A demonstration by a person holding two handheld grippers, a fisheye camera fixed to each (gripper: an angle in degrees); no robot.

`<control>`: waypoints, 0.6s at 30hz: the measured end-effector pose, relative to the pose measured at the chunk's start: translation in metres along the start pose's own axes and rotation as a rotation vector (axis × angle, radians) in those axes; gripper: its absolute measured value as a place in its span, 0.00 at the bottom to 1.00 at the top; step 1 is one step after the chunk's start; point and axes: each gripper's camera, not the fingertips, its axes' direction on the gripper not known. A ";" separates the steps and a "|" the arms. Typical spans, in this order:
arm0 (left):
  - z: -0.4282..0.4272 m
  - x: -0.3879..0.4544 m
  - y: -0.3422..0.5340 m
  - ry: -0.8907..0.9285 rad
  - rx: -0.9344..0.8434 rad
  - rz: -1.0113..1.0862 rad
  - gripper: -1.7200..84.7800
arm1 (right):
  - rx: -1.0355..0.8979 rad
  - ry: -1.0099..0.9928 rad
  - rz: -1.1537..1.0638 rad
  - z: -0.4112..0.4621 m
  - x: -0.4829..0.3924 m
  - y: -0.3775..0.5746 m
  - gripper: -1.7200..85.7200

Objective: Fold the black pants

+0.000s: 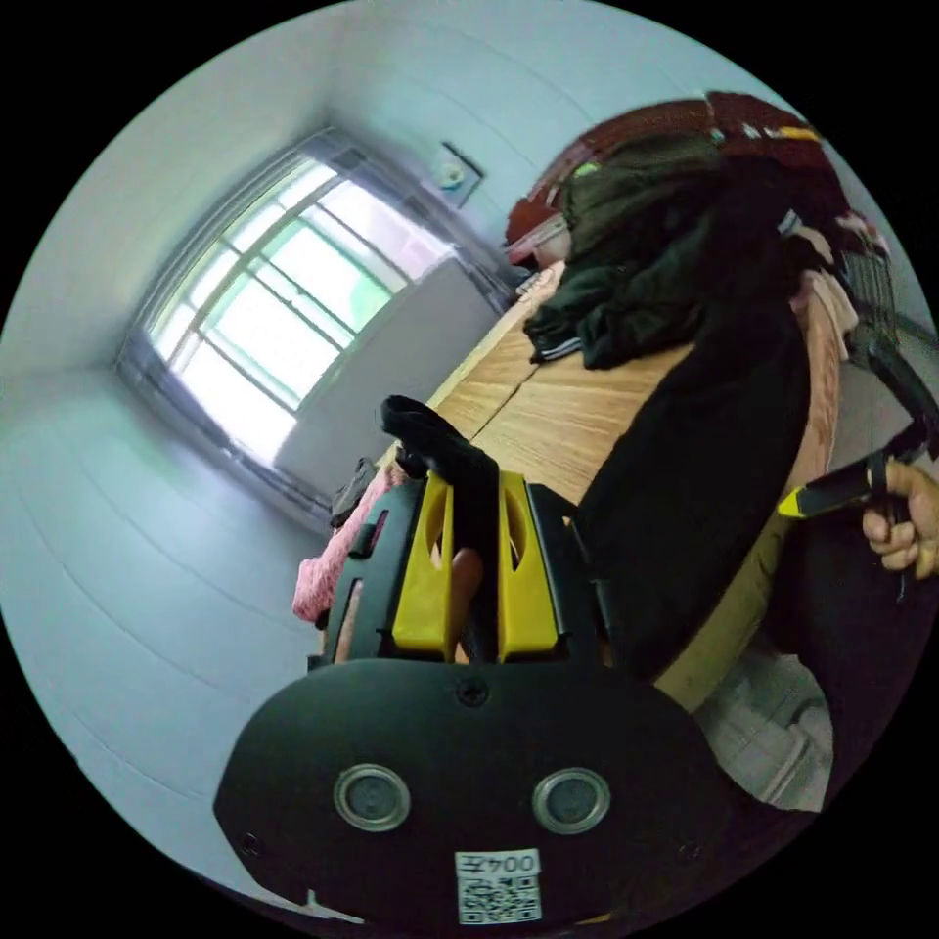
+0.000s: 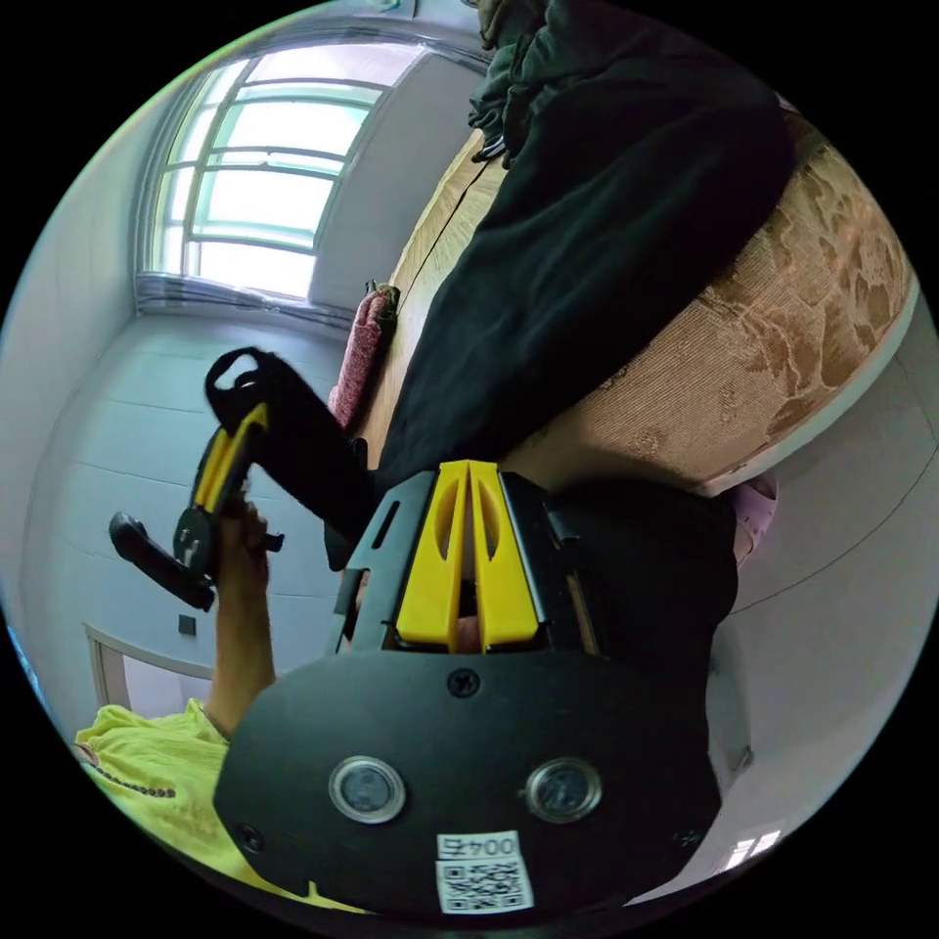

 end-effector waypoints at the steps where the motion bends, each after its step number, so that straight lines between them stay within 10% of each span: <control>1: 0.018 0.043 -0.016 0.040 -0.019 0.091 0.13 | 0.011 -0.018 0.013 -0.002 0.003 0.001 0.01; 9: 0.076 0.112 -0.065 0.254 -0.191 0.164 0.20 | 0.060 -0.081 0.076 -0.004 0.015 0.009 0.01; 14: 0.014 -0.002 -0.037 0.251 0.045 -0.143 0.21 | 0.046 -0.079 0.064 0.008 0.008 0.013 0.01; 18: 0.045 -0.091 0.100 0.227 -0.124 -0.556 0.19 | 0.069 -0.078 0.058 0.014 0.002 0.020 0.01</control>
